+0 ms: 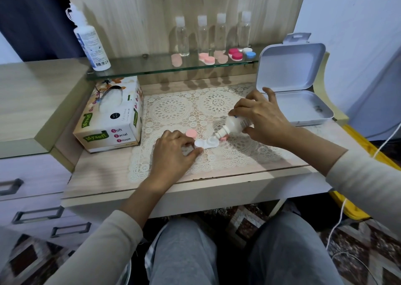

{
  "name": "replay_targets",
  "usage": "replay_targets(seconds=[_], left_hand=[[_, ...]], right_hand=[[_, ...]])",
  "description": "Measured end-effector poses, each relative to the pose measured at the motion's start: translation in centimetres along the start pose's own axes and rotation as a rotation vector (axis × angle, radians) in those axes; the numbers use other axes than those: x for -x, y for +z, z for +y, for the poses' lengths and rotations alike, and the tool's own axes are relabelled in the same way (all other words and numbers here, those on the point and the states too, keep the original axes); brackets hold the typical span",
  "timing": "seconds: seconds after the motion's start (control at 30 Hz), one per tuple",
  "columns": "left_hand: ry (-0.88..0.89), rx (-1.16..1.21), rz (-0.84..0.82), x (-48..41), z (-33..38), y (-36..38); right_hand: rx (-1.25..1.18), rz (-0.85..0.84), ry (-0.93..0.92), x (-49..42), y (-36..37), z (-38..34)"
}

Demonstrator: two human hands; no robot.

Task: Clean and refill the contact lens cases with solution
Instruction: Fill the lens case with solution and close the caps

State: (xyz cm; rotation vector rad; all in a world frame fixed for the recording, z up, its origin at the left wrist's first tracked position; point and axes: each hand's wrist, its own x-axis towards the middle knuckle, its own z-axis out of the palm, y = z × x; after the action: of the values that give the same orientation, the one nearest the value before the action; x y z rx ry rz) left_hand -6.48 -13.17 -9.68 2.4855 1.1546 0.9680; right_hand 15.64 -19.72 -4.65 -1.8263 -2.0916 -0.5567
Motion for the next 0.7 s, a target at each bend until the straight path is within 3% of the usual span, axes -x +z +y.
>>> replay_targets(seconds=[0.23, 0.4, 0.6, 0.7], left_hand=[[-0.010, 0.002, -0.007, 0.0, 0.0, -0.1], [-0.002, 0.007, 0.006, 0.0, 0.1, -0.4], [0.030, 0.003, 0.030, -0.9, -0.2, -2.1], [-0.003, -0.071, -0.072, -1.2, -1.1, -2.9]], right_hand=[[-0.067, -0.163, 0.141, 0.4, -0.5, 0.0], [-0.172, -0.128, 0.242, 0.4, -0.7, -0.2], [-0.498, -0.053, 0.397, 0.1, -1.0, -0.6], [-0.645, -0.012, 0.489, 0.4, -0.9, -0.8]])
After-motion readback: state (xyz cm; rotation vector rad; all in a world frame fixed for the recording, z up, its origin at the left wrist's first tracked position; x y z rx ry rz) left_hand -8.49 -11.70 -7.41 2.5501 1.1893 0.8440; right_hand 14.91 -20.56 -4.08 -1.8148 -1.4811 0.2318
